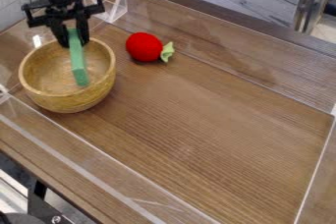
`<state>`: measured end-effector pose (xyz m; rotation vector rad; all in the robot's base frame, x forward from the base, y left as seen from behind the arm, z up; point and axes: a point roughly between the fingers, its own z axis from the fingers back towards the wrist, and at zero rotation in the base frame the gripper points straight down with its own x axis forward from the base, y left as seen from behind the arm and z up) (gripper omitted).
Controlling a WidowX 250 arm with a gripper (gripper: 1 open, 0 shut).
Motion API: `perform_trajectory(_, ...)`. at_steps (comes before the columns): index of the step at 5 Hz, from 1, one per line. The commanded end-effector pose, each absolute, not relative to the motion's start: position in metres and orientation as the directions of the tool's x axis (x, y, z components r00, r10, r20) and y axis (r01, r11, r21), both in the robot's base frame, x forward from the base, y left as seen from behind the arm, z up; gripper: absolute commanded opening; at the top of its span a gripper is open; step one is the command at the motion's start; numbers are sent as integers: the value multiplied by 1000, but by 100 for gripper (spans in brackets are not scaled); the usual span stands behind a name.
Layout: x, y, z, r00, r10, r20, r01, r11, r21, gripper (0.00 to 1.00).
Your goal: Remove the green stick from the brown bowl and put it on the table
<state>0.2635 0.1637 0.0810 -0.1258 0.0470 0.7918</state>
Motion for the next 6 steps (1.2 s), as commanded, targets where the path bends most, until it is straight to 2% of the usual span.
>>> perform_trajectory(1, 276, 151, 119, 774, 633, 1, -626, 767, -141, 0)
perform_trajectory(3, 290, 93, 126, 825, 565, -12, -559, 811, -174, 0)
perform_trajectory(4, 289, 46, 130, 868, 496, -21, -491, 852, -180, 0)
perform_trajectory(5, 285, -4, 127, 906, 423, -29, -421, 889, -180, 0)
perform_trajectory(6, 278, -33, 108, 928, 371, -35, -372, 914, -162, 0)
